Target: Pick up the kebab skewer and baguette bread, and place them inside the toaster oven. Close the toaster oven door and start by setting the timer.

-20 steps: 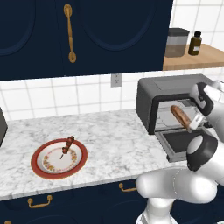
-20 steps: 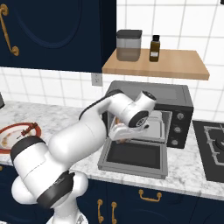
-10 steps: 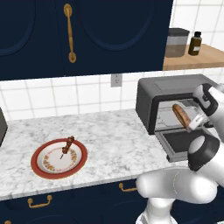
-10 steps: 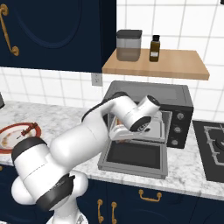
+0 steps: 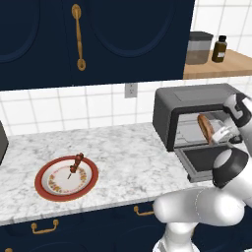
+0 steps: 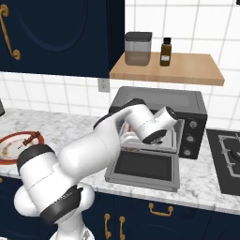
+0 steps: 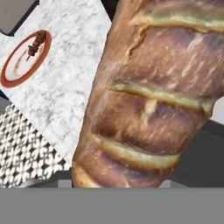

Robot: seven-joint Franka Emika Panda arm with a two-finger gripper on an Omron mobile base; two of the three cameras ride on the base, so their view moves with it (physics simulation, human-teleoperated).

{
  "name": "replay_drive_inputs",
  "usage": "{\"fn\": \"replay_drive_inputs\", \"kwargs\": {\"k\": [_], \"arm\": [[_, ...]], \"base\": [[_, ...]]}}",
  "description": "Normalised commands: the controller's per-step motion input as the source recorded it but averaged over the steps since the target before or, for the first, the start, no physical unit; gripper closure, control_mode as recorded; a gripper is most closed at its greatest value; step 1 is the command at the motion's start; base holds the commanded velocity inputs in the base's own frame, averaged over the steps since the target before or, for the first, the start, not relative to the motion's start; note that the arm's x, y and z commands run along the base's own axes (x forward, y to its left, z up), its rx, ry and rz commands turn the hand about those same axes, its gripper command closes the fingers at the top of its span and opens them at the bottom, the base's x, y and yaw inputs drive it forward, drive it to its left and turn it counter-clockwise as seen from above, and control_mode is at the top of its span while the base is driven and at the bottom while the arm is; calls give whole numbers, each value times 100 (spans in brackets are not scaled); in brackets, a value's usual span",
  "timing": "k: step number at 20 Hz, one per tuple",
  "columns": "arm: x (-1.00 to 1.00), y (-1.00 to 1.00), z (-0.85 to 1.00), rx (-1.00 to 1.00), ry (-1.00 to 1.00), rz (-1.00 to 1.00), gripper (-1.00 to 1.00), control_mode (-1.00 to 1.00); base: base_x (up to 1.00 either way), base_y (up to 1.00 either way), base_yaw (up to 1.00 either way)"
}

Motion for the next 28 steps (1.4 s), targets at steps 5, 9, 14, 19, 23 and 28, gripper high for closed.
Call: {"fn": "replay_drive_inputs", "kwargs": {"k": [5, 9, 14, 19, 23, 28], "arm": [[21, 10, 2, 8, 0, -4, 100, -100], [16, 4, 0, 7, 0, -3, 100, -100], [29, 7, 0, 3, -3, -4, 100, -100], [19, 21, -1, 1, -11, -6, 100, -100], [23, 6, -3, 3, -5, -6, 100, -100], [18, 4, -2, 3, -1, -5, 100, -100]], "base": [[0, 0, 0], [0, 0, 0], [0, 0, 0], [0, 0, 0], [0, 0, 0], [0, 0, 0]]}}
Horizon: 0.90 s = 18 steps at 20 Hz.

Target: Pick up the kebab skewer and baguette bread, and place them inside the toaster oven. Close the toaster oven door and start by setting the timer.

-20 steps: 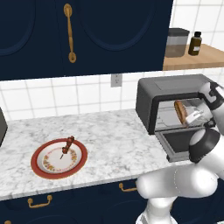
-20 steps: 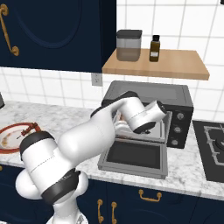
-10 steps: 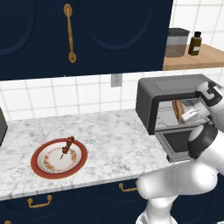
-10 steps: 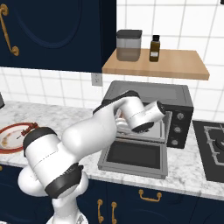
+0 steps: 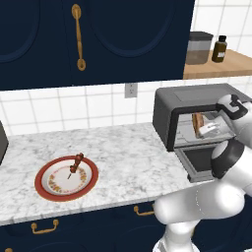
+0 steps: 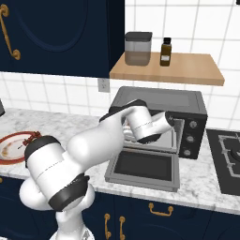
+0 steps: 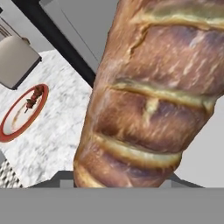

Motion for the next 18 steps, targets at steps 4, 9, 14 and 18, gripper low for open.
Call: {"fn": "replay_drive_inputs", "kwargs": {"k": [4, 9, 14, 18], "arm": [[14, 0, -13, 3, 0, -4, 100, -100], [14, 0, -11, 5, 0, -4, 100, -100], [5, 0, 0, 3, -2, -3, 100, -100], [0, 3, -9, 3, -3, -3, -100, -100]], "base": [[0, 0, 0], [0, 0, 0], [0, 0, 0], [0, 0, 0]]}}
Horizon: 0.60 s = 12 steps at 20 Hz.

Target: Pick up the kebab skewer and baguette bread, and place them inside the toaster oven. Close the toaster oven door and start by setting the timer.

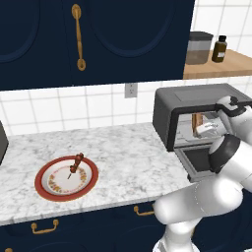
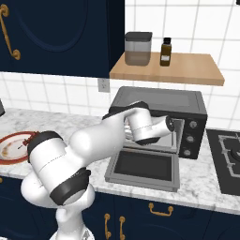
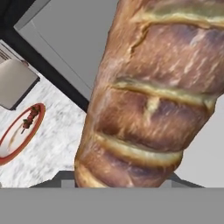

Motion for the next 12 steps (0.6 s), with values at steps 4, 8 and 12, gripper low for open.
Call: {"fn": "replay_drive_inputs", "kwargs": {"k": [4, 8, 12], "arm": [[0, 6, -3, 0, -1, -4, -100, -100], [0, 0, 0, 0, -2, -1, -100, -100], [-1, 0, 0, 0, -6, 0, -100, -100]], "base": [[0, 0, 0], [0, 0, 0], [0, 0, 0]]}}
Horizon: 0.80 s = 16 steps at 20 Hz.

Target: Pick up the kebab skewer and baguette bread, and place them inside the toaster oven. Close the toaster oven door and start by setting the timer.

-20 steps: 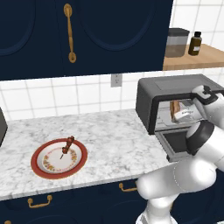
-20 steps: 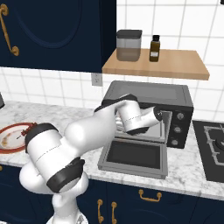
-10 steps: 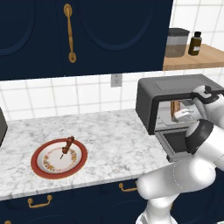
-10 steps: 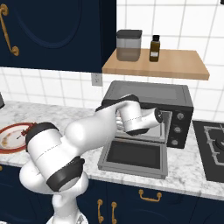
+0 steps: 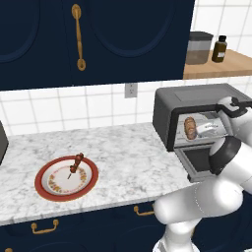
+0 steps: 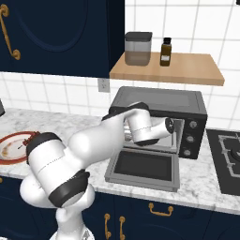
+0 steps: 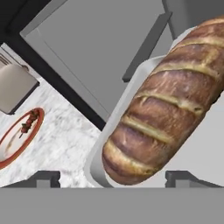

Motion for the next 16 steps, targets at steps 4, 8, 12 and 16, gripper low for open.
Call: {"fn": "replay_drive_inputs", "kwargs": {"k": [4, 8, 12, 16], "arm": [[-16, 1, 27, 0, -11, 0, -100, -100], [-60, 0, 43, 0, -19, -1, -100, -100], [-61, 25, 24, 0, -11, -4, -100, -100], [-43, 58, 76, 0, 5, -1, -100, -100]], "base": [[0, 0, 0], [0, 0, 0], [0, 0, 0], [0, 0, 0]]}}
